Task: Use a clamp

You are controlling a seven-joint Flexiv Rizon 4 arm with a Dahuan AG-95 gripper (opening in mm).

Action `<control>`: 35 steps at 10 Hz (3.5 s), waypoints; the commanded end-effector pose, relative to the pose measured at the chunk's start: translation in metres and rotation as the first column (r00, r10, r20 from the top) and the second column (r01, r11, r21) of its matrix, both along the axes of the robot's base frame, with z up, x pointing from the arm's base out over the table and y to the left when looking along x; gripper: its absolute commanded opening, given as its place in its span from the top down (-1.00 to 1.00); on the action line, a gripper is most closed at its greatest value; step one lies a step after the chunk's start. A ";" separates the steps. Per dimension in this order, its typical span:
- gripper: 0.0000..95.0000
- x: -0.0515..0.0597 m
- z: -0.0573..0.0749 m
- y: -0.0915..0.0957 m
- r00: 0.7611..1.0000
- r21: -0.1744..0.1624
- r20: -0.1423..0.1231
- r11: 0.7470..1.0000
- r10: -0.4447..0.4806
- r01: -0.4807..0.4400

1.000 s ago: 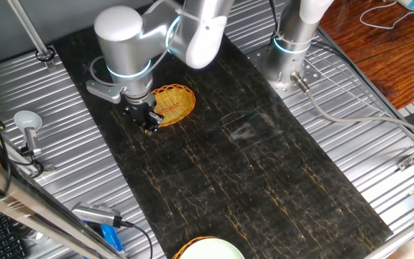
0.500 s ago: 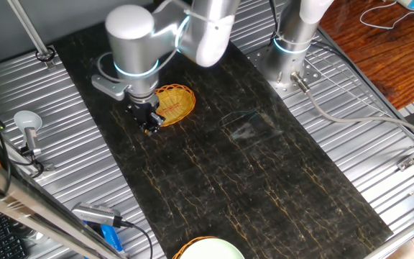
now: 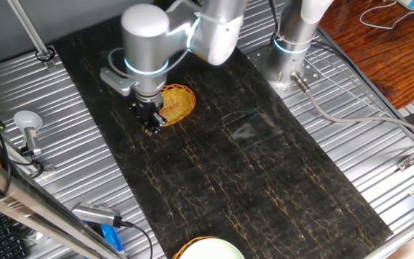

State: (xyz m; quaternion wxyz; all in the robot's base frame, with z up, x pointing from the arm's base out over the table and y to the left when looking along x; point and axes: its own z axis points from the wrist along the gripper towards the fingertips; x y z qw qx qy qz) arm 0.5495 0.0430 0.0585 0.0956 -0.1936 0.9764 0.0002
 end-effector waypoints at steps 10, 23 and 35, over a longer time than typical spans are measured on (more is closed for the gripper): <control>1.00 -0.001 -0.003 -0.004 0.999 -0.010 0.044 1.000 -0.024 0.025; 1.00 0.008 0.004 -0.005 0.995 -0.055 0.081 0.997 -0.058 0.062; 1.00 0.014 0.001 -0.001 0.984 -0.034 0.144 0.993 -0.103 0.109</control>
